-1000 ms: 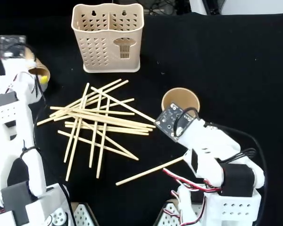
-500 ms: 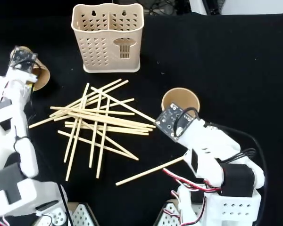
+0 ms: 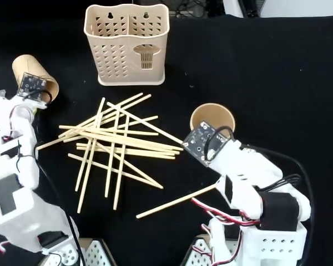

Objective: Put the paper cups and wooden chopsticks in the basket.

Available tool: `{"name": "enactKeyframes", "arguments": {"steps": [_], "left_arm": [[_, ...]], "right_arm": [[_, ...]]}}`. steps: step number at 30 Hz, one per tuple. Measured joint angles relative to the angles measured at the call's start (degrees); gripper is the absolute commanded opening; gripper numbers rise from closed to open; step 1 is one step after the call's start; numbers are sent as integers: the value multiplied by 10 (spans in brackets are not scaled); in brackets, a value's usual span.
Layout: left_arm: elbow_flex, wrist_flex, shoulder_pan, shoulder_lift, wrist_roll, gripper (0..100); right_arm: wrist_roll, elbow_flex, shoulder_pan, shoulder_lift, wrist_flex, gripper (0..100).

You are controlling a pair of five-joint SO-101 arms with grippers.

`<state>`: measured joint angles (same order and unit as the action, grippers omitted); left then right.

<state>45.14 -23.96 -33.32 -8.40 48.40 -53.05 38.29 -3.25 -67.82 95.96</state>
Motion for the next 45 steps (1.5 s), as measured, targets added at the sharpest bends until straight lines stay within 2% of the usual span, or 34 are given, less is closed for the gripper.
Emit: {"name": "enactKeyframes", "arguments": {"steps": [15, 19, 23, 26, 34, 35, 38, 39, 42, 45], "left_arm": [[-154, -9, 5, -167, -7, 266], [-156, -53, 5, -176, -23, 266], [-149, -120, 5, -176, -48, 203], [-135, -160, 5, -176, -52, 193], [-139, -172, 5, -223, -52, 184], [-148, -172, 5, -236, -52, 162], [-162, -172, 5, -265, -53, 15], [-164, -174, 5, -267, -54, 41], [-167, -183, 8, -266, -59, 30], [-163, -204, 8, -264, -102, 30]], "right_arm": [[5, 40, 0, 0, 0, 155], [5, 40, 0, 0, 0, 155], [5, 40, 0, 0, 0, 155], [5, 40, 0, 0, 0, 155], [5, 40, 0, 0, 0, 155], [5, 40, 0, 0, 0, 155], [5, 40, 0, 0, 0, 155], [5, 40, 0, 0, 0, 155], [5, 40, 0, 0, 0, 155], [5, 40, 0, 0, 0, 155]]}}
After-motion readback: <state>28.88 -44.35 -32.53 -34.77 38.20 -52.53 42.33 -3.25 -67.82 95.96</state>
